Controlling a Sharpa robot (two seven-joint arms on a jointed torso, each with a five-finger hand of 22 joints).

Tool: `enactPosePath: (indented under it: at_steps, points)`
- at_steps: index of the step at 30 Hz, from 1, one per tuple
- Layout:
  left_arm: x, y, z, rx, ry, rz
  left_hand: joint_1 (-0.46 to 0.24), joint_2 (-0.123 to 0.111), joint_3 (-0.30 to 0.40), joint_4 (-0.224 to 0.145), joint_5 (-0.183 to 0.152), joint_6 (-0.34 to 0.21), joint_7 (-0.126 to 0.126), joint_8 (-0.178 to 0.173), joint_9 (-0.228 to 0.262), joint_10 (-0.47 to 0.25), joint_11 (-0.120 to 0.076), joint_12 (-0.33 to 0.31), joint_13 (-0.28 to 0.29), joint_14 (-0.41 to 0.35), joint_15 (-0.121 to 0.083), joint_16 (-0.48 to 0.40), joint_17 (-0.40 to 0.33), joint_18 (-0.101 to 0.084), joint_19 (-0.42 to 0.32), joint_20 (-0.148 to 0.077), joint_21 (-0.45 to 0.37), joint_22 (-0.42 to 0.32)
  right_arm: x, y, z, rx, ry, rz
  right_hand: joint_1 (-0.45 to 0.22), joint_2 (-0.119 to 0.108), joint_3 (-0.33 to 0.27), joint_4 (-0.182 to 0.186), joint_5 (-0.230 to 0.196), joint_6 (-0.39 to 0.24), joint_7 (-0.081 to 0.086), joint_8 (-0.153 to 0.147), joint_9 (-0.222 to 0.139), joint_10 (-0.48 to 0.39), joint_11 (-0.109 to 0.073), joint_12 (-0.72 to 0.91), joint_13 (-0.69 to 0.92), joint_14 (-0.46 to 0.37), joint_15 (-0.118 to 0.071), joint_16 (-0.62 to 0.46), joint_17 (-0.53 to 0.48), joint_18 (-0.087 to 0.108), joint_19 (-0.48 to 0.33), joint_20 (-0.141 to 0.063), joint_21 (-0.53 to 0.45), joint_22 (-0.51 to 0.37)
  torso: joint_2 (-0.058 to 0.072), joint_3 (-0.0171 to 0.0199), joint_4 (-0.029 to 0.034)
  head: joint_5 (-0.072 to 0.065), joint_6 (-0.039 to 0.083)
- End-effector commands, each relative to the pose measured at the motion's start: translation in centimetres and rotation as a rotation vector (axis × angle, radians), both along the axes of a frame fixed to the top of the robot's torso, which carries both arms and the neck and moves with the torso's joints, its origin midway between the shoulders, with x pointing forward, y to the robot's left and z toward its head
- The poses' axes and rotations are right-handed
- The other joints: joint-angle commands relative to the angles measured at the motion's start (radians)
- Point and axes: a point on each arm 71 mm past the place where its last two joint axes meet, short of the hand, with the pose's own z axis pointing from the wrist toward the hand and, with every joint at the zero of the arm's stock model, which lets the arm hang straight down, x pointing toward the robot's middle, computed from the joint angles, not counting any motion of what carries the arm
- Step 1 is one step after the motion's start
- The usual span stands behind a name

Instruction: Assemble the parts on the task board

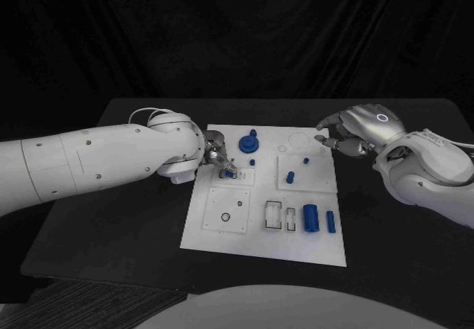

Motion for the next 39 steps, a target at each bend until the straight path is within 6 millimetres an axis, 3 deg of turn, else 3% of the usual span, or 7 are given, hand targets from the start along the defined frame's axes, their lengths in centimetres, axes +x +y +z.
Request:
enactPosePath:
  at_steps: [1, 39]
  points:
    - [-0.03, -0.26, -0.08, -0.018, 0.001, -0.008, -0.003, 0.009, 0.045, -0.040, -0.003, -0.008, 0.002, -0.007, 0.002, 0.106, -0.006, 0.004, 0.263, 0.104, -0.006, 0.003, 0.263, 0.016, 0.040, -0.008, -0.004, 0.209, -0.02, -0.11, -0.02, 0.005, -0.002, -0.018, 0.008, 0.002, 0.007, 0.001, 0.001, 0.006, 0.000, -0.004, -0.001, 0.081, 0.003, -0.003, 0.221, 0.069, 0.002, -0.005, 0.061, 0.011, 0.035, 0.000, -0.003, 0.207, 0.000, -0.0005, -0.0006, 0.000, 0.000]
    - [0.24, -0.71, -0.80, -0.003, 0.031, -0.036, -0.017, 0.017, 0.052, -0.034, -0.022, -0.010, 0.003, -0.010, 0.009, 0.106, -0.004, 0.004, 0.263, 0.104, -0.005, 0.003, 0.263, 0.021, 0.027, -0.007, -0.019, 0.198, -0.06, -0.24, -0.52, -0.003, 0.012, -0.022, 0.010, 0.001, 0.009, 0.000, 0.004, 0.007, 0.001, -0.004, -0.001, 0.081, 0.003, -0.003, 0.221, 0.069, 0.002, -0.005, 0.061, 0.011, 0.035, 0.000, -0.003, 0.207, 0.001, -0.0002, -0.0003, -0.003, 0.000]
